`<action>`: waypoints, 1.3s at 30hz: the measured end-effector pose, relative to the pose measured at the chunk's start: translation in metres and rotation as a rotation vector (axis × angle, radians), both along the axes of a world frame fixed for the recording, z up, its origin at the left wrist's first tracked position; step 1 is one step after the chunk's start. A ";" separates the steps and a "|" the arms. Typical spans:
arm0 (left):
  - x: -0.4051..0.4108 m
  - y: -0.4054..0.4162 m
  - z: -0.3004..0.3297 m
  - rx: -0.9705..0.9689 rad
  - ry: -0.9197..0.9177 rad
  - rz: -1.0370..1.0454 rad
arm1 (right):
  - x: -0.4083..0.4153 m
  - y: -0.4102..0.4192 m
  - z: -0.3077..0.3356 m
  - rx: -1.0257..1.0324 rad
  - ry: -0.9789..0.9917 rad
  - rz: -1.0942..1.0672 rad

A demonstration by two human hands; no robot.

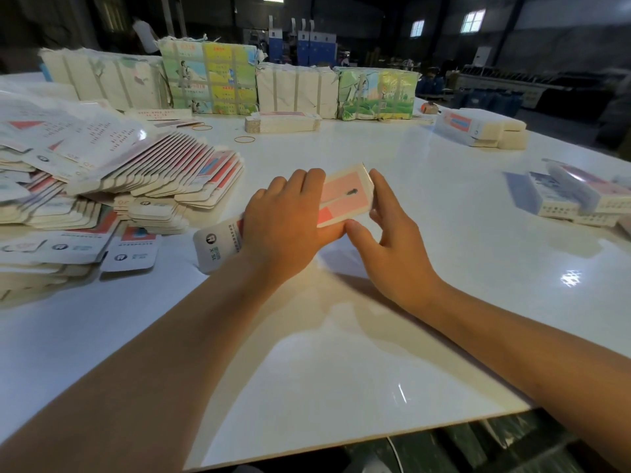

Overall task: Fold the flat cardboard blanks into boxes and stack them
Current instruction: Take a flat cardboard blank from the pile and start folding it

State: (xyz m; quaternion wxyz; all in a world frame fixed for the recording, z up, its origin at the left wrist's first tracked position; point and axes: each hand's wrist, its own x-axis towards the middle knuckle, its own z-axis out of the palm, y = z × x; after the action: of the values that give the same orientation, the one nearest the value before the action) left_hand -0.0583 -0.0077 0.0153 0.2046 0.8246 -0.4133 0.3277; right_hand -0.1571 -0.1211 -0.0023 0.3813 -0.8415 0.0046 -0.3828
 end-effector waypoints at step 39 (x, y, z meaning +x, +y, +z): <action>0.011 0.004 -0.007 0.079 -0.213 -0.213 | 0.001 -0.046 0.012 -0.760 0.229 -0.212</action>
State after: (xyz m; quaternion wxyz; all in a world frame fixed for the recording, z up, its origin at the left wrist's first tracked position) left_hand -0.0470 -0.0036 0.0082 0.1605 0.7441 -0.5301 0.3735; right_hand -0.1558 -0.1671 0.0101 -0.0012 -0.9545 -0.0080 -0.2982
